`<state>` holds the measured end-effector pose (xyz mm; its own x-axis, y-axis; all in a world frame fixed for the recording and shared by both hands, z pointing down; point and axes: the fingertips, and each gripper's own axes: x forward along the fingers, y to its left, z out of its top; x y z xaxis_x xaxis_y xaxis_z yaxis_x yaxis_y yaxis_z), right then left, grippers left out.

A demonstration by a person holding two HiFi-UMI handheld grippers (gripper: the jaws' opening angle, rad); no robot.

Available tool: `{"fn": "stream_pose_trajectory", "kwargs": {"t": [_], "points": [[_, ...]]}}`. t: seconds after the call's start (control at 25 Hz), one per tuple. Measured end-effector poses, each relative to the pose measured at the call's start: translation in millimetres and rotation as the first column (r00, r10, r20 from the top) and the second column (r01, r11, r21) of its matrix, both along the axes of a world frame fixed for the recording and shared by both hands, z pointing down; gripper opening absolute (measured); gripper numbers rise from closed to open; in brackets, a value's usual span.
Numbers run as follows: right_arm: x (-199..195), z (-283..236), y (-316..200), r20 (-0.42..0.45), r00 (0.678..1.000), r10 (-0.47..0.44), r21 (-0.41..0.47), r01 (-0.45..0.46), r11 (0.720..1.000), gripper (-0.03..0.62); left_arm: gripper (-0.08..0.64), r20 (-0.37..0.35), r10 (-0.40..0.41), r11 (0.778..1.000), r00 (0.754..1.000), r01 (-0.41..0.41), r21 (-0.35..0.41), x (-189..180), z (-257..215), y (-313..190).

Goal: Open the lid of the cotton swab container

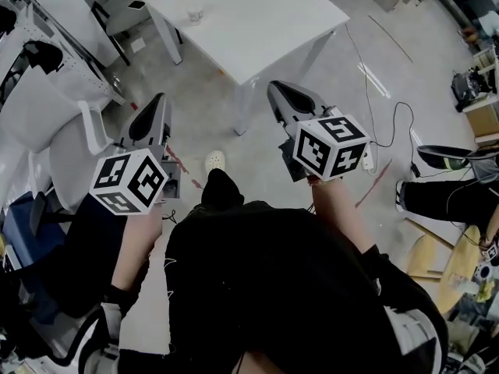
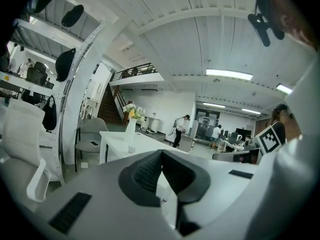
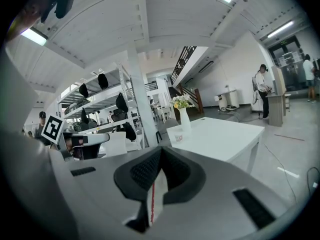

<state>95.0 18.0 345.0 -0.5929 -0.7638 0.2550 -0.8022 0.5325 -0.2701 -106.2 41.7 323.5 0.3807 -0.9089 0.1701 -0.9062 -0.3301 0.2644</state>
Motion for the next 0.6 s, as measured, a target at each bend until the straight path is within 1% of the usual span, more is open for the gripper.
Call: {"fn": "stream_pose_trajectory", "kwargs": {"t": [0.12,0.24,0.6], "points": [[-4,0,-17,-0.011,1.0,0.009,-0.001,-0.009,1.0,0.005,0.011,0.001,0.001,1.0,1.0,-0.001,-0.003,-7,2,-21],[-6,-5,-40,-0.024,0.999,0.023,0.005,-0.023,1.0,0.005,0.011,-0.02,0.004,1.0,1.0,-0.004,-0.001,-14,0,-48],[-15,-23,-114,-0.032,0.996,0.08,0.02,-0.079,0.997,0.005,0.011,-0.026,0.055,0.998,0.998,-0.055,0.028,-28,-19,-136]]}}
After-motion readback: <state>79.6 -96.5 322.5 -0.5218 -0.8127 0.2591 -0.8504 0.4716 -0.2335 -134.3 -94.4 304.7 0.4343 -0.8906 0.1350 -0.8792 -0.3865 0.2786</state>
